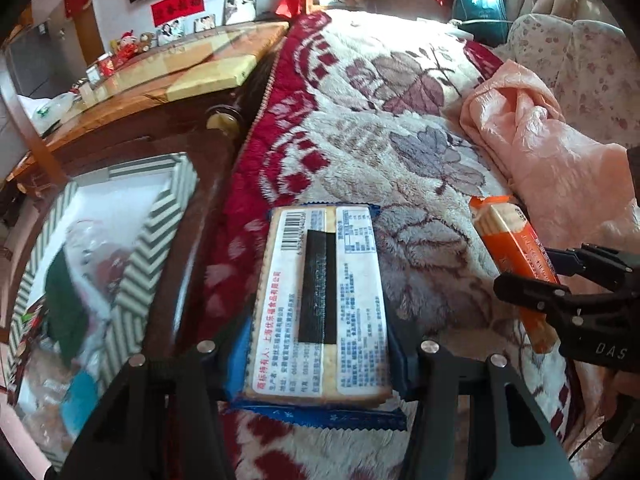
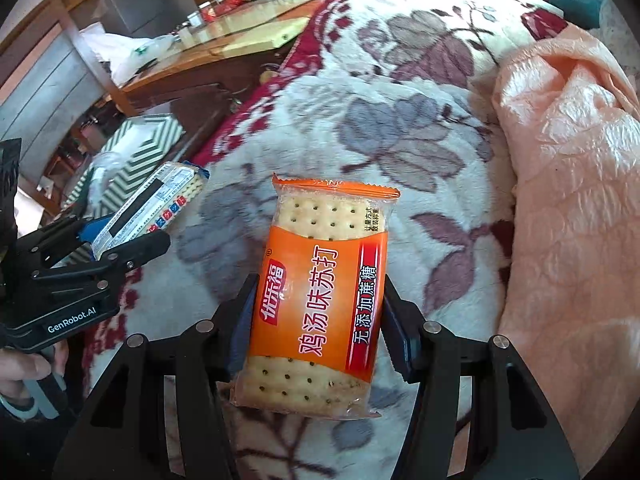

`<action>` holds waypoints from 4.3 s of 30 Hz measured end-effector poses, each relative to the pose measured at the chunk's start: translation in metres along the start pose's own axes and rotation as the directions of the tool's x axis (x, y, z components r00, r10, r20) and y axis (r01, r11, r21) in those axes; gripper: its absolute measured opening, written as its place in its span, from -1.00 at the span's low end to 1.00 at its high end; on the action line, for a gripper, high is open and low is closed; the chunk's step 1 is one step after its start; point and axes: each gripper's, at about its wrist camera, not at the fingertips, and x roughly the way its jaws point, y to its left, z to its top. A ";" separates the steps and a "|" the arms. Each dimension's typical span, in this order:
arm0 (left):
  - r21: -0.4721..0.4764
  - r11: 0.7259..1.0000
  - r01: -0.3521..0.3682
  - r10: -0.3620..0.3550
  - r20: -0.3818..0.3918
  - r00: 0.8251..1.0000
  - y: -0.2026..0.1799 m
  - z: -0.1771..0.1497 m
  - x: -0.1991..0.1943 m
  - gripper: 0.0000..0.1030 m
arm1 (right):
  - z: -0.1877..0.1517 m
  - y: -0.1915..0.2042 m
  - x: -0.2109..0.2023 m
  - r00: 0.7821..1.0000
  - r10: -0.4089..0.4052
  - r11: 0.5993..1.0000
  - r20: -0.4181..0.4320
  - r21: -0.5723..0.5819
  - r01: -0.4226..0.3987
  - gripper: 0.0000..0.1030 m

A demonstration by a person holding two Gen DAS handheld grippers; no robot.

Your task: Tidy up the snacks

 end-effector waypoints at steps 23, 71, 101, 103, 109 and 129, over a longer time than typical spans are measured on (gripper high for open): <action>-0.171 0.978 -0.116 0.133 0.092 0.987 0.086 -0.024 -0.062 0.12 | 0.019 0.113 -0.007 0.994 0.112 0.976 0.003 -0.189 -0.110 0.09; -0.559 0.762 -0.328 0.341 -0.085 0.936 0.250 -0.070 -0.057 0.70 | 0.098 0.297 0.110 0.955 0.244 0.883 -0.170 -0.368 -0.291 0.08; -0.416 0.859 -0.299 0.357 0.070 0.931 0.155 -0.068 -0.093 1.00 | 0.022 0.211 0.005 0.987 0.148 0.947 0.070 -0.299 -0.121 0.09; -0.413 0.862 -0.295 0.353 0.069 0.933 0.153 -0.068 -0.094 1.00 | 0.017 0.208 0.004 0.987 0.145 0.947 0.069 -0.299 -0.118 0.09; -0.417 0.860 -0.293 0.356 0.080 0.931 0.152 -0.073 -0.101 1.00 | 0.014 0.210 0.002 0.987 0.148 0.943 0.061 -0.309 -0.122 0.09; -0.403 0.879 -0.256 0.325 0.111 0.939 0.155 -0.077 -0.099 1.00 | 0.012 0.211 0.007 0.988 0.150 0.944 0.041 -0.303 -0.131 0.09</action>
